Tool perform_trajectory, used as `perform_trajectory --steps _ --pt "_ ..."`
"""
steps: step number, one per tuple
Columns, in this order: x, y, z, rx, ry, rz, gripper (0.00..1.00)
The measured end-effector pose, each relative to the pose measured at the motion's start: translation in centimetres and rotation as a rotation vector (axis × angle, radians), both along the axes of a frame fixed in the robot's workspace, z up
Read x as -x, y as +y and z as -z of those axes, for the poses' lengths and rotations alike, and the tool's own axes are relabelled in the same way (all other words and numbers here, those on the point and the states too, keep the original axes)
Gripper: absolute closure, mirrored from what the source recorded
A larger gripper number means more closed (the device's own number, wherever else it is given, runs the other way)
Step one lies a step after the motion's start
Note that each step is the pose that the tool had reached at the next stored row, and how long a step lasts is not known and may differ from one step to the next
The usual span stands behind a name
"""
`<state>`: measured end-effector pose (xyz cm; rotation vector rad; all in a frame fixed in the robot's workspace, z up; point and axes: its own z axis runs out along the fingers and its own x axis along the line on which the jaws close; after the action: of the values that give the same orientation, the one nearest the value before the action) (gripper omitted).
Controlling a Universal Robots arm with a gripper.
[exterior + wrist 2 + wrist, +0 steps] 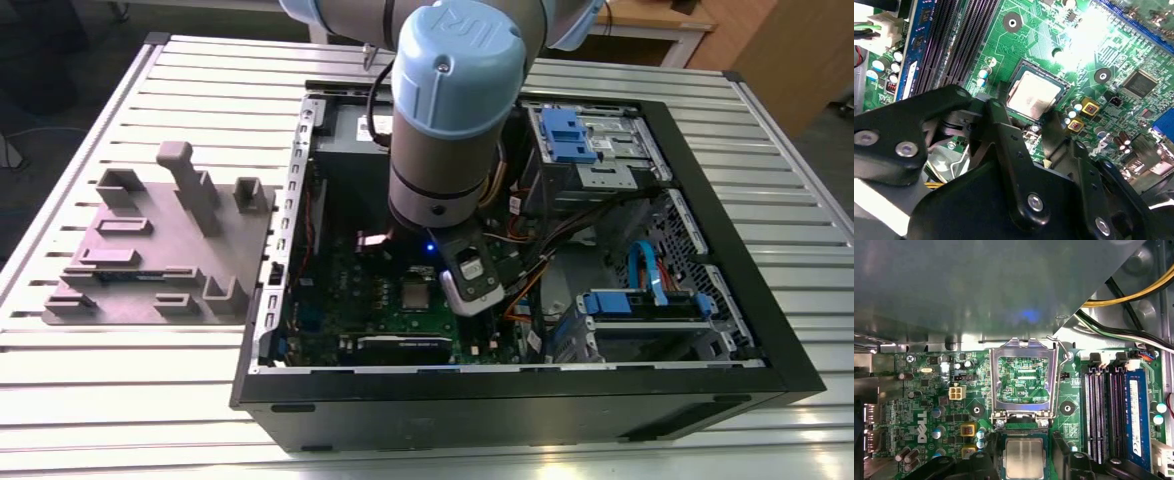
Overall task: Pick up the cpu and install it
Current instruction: 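Place the cpu into insertion slot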
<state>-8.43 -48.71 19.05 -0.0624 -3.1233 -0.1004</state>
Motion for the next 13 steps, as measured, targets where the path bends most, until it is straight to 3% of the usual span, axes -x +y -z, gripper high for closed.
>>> perform_trajectory --steps 4,13 --pt "0.0 -0.01 0.05 0.0001 0.0003 0.0 0.58" --pt "-0.01 0.0 0.08 -0.0004 0.0 0.0 0.58"
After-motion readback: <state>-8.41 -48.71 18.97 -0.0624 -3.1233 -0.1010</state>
